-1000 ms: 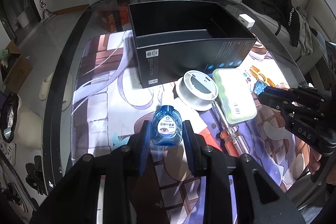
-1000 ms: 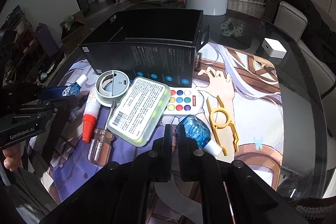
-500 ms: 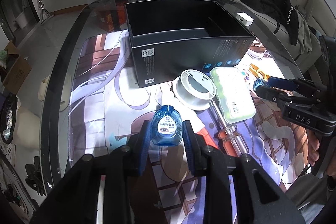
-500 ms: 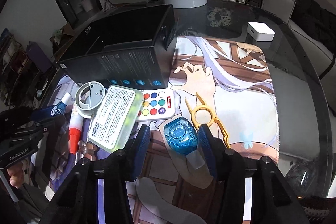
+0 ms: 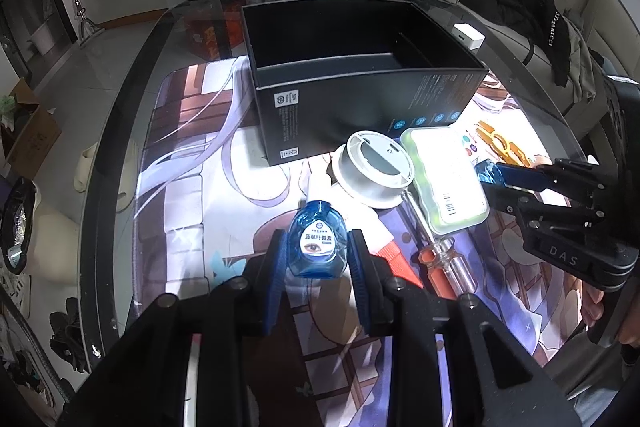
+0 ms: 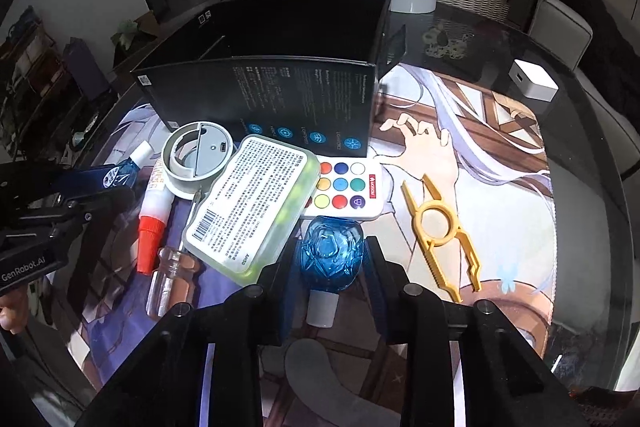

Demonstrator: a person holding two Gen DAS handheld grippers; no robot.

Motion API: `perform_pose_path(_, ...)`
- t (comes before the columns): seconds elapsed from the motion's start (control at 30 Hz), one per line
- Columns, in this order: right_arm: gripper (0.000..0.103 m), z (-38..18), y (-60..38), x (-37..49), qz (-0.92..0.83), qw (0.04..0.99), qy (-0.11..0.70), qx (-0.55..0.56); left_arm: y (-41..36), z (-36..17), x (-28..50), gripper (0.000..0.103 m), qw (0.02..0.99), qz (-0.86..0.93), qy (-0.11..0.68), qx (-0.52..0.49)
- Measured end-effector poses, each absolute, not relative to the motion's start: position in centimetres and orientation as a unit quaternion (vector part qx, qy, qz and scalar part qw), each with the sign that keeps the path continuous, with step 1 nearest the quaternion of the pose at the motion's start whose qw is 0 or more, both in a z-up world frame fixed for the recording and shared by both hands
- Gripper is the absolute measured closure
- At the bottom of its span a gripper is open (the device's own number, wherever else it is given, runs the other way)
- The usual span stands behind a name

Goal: Organize rigid objects
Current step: 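Lift both blue bottles into the black box and open both tools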

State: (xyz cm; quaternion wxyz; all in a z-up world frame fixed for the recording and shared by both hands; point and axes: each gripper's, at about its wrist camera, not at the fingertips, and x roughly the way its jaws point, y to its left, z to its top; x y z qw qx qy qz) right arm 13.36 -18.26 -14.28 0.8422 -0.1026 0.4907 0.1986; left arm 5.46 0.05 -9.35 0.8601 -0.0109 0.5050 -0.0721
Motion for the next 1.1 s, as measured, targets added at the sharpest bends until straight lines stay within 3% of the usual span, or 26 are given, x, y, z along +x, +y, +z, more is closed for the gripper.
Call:
perform_pose_path(0.23,0.073,-10.5,-19.3,11.7,0.222,0.870,0.436,-0.049,0.1,-5.6,3.7,0.075,0.903,-0.079,0.423,-0.009)
perform_pose_path(0.7,0.073,0.8,-18.2,-0.1,0.285,0.953,0.064,-0.076,2.7,3.4,-3.4,0.074,0.989,-0.029,0.144,-0.033)
perform_pose_path(1.1,0.073,3.0,-16.8,2.5,0.254,0.965,0.046,-0.052,3.0,4.4,1.1,0.074,0.988,-0.030,0.143,-0.047)
